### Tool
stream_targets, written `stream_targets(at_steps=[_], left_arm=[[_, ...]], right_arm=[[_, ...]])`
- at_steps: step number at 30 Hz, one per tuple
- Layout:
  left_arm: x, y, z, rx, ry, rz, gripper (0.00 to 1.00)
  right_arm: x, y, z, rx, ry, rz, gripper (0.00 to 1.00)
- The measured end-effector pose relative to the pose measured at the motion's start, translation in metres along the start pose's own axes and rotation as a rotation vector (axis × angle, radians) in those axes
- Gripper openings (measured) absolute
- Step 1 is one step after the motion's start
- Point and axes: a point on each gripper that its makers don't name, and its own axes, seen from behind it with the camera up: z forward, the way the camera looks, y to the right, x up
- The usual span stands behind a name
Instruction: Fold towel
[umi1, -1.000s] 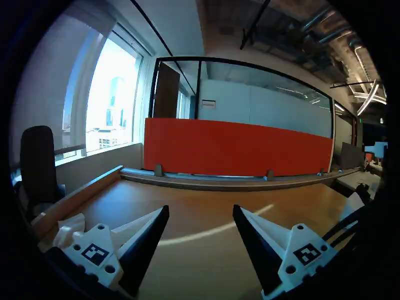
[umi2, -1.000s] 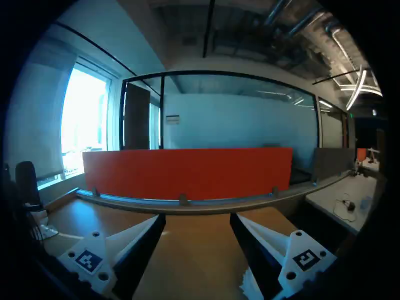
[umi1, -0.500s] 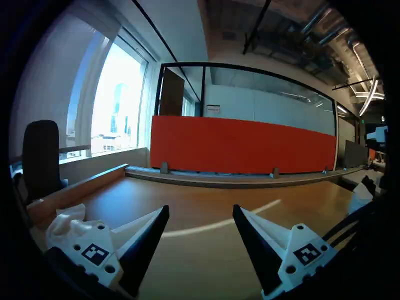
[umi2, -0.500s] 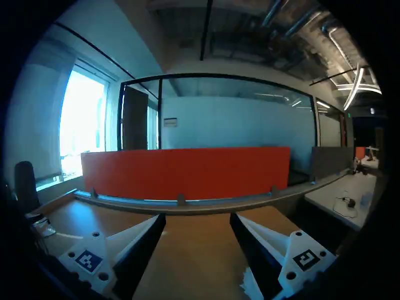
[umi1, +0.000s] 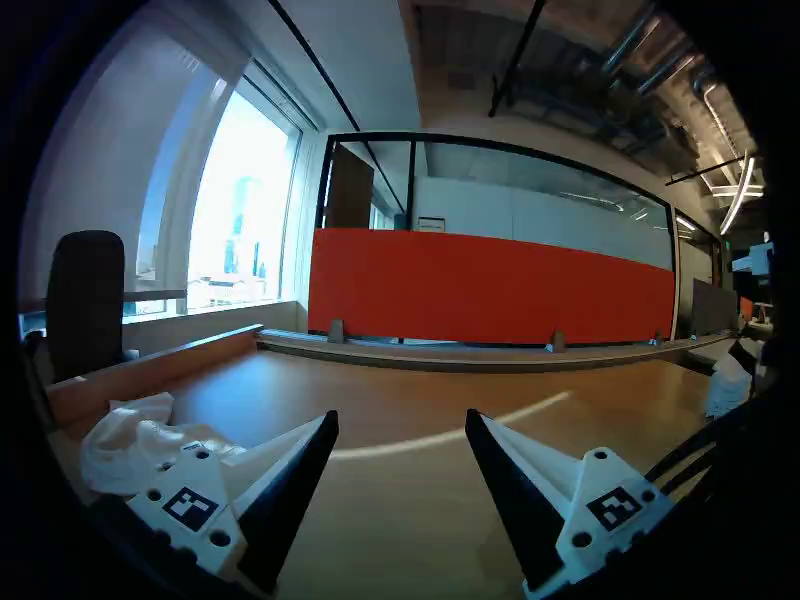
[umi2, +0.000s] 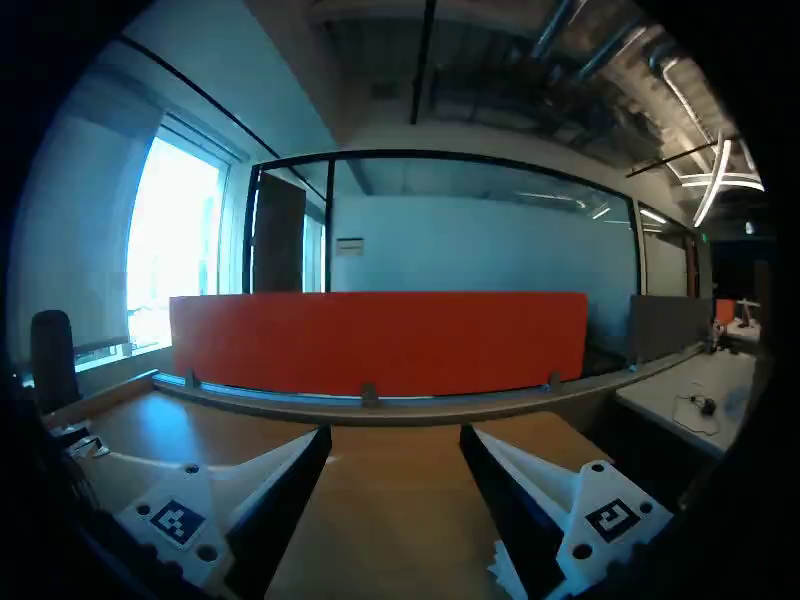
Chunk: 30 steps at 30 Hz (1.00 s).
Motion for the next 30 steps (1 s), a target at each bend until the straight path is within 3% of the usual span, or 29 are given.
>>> stream_targets(at_steps=[11,18,30], left_arm=[[-0.016,-0.001,-0.002,0.000,0.012,0.001,0.94],[-0.012,-0.002,-0.003,-0.001,0.026,0.001,0.94],[-0.015,0.000,-0.003,-0.005,0.027,0.052,0.94]], right_arm=[[-0.006,0.003,0.000,0.006,0.009,-0.002,0.99],[-0.006,0.005,-0.001,0.006,0.010,0.000,0.99],[-0.008,0.008,-0.001,0.001,0.011,0.000,0.99]])
